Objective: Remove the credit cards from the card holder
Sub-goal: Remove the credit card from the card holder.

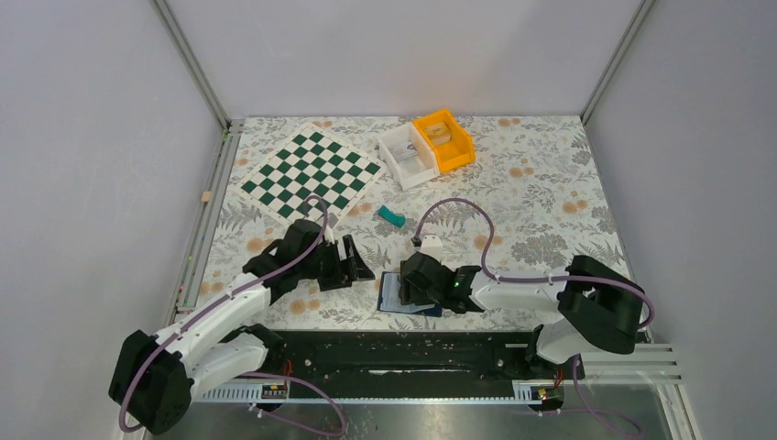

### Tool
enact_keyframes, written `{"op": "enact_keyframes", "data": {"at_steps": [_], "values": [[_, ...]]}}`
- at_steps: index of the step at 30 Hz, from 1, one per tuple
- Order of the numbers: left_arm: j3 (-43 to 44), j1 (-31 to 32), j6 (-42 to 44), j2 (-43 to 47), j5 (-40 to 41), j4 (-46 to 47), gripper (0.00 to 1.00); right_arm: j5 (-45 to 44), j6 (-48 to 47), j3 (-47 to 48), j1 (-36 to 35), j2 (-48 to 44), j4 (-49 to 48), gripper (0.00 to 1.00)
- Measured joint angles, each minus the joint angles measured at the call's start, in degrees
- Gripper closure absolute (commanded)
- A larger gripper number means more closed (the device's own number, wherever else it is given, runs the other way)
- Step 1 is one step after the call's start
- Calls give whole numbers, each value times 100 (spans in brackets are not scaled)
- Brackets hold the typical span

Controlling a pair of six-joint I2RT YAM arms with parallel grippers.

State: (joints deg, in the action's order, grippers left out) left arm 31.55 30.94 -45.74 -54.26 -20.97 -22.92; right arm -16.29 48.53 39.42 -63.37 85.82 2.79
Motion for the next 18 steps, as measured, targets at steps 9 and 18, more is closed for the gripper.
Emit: {"op": "enact_keyframes", "data": {"at_steps": [9, 18], "values": [[-199, 212, -284, -608, 46, 715, 33, 151, -39, -378, 37, -374, -186, 47], [-205, 579, -531, -1121, 35, 1423, 39, 94, -79, -483, 50, -741, -52, 58]]}}
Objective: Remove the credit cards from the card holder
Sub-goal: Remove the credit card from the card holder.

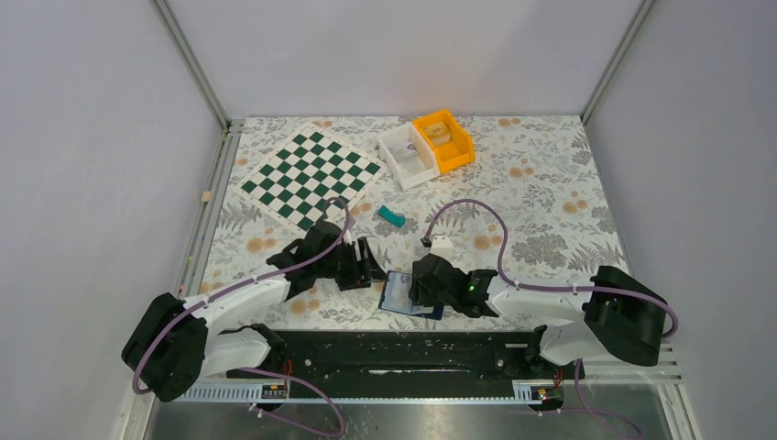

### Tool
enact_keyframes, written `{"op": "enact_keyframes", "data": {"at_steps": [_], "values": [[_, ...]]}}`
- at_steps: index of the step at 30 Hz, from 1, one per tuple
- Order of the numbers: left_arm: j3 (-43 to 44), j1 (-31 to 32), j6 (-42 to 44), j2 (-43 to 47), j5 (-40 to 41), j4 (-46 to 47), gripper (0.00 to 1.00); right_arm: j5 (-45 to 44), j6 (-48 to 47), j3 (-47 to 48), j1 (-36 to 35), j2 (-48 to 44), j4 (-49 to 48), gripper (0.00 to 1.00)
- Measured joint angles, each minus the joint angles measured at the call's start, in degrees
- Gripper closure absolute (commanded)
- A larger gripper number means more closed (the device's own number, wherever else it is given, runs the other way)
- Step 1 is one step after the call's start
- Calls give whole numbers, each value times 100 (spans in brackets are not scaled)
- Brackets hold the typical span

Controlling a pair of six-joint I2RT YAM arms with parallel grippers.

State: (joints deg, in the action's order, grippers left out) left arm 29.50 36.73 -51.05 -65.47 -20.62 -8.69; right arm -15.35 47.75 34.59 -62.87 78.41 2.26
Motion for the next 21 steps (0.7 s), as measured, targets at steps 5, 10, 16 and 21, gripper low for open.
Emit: {"op": "enact_keyframes", "data": {"at_steps": [5, 10, 16, 21], "values": [[0, 149, -76, -181, -4, 289, 43, -155, 4, -4, 4, -310, 310, 59], [2, 319, -146, -446, -26, 577, 46, -439, 74, 24, 9, -470, 909, 65], [4, 586, -175, -713, -74, 870, 53, -662, 247, 157, 15, -577, 1558, 75], [4, 820, -243, -1019, -170, 1241, 60, -693, 326, 188, 31, -590, 1694, 78]]}}
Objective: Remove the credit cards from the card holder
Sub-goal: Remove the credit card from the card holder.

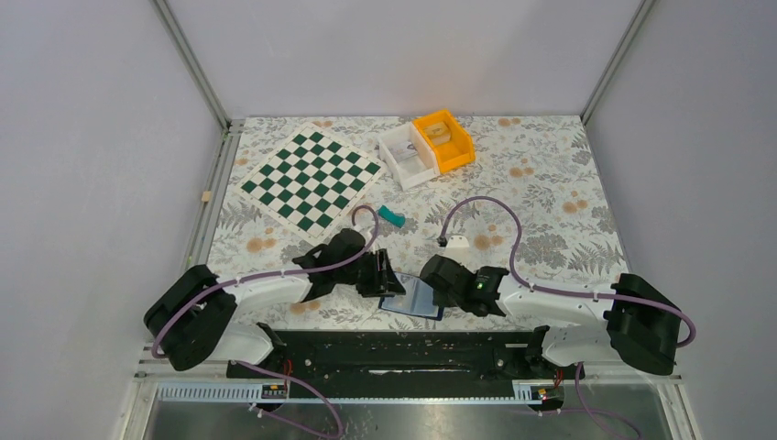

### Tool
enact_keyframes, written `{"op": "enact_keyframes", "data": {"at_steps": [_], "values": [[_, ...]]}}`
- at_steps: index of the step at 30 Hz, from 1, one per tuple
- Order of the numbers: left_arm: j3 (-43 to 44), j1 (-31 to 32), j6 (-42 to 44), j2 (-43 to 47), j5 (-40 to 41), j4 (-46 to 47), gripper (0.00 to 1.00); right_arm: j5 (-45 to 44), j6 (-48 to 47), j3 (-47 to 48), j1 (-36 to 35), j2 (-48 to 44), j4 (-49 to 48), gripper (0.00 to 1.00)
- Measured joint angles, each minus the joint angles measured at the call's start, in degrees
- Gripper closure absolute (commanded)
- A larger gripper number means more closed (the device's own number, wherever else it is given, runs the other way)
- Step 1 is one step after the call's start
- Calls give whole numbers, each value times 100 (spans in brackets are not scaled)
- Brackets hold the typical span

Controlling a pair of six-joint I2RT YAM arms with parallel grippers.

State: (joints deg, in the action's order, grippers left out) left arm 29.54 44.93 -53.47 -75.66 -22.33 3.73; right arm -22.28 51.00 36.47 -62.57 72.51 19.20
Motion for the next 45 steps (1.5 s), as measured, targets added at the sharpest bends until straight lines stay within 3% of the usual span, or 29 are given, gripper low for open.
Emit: {"op": "enact_keyframes", "data": {"at_steps": [15, 25, 34, 45], "values": [[155, 868, -278, -1213, -125, 1349, 68, 238, 175, -527, 389, 4, -540, 77], [374, 1067, -466, -2033, -125, 1996, 70, 365, 109, -529, 490, -852, -625, 76], [422, 1119, -507, -2151, -107, 2168, 70, 599, 179, -713, 584, -1152, -1014, 80], [426, 1139, -509, -1672, 13, 1617, 64, 1528, 341, -1298, 1224, -345, -2343, 80]]}}
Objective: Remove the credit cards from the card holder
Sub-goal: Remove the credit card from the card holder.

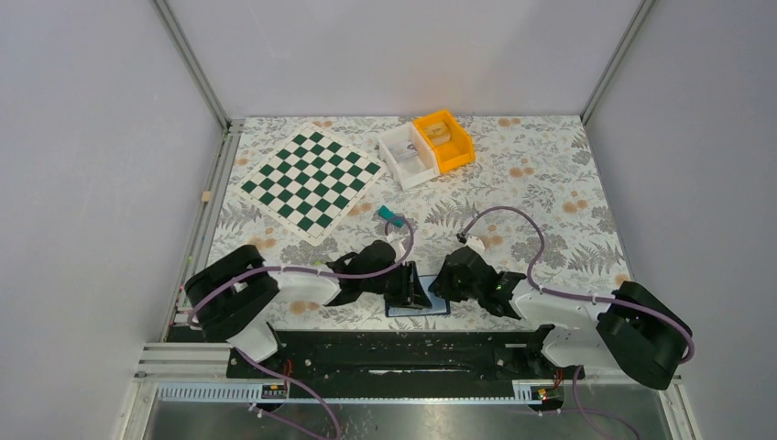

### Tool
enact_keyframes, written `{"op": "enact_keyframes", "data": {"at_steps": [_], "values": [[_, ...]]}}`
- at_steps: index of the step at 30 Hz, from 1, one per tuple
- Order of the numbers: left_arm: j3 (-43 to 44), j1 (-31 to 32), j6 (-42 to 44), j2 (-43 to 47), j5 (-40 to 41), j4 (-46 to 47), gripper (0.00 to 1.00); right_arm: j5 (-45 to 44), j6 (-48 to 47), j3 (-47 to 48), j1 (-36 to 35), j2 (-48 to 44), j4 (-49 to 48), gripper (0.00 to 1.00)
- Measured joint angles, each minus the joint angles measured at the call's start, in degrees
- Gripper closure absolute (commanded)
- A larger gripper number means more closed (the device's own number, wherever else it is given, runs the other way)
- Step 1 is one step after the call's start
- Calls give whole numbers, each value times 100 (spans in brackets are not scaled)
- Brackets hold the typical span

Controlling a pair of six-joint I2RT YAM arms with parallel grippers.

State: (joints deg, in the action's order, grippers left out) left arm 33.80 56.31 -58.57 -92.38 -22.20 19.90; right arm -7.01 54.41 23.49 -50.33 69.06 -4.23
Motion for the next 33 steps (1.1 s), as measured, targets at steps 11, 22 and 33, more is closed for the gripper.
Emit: {"op": "enact_keyframes", "data": {"at_steps": [11, 22, 33], "values": [[98, -50, 52, 1182, 448, -1196, 65, 702, 33, -573, 310, 116, -1137, 77], [-68, -638, 354, 1318, 813, -1950, 68, 1320, -387, -573, 315, -37, -1314, 75], [-116, -754, 525, 1231, 855, -2037, 76, 1637, -518, -363, 315, 293, -1451, 73]]}}
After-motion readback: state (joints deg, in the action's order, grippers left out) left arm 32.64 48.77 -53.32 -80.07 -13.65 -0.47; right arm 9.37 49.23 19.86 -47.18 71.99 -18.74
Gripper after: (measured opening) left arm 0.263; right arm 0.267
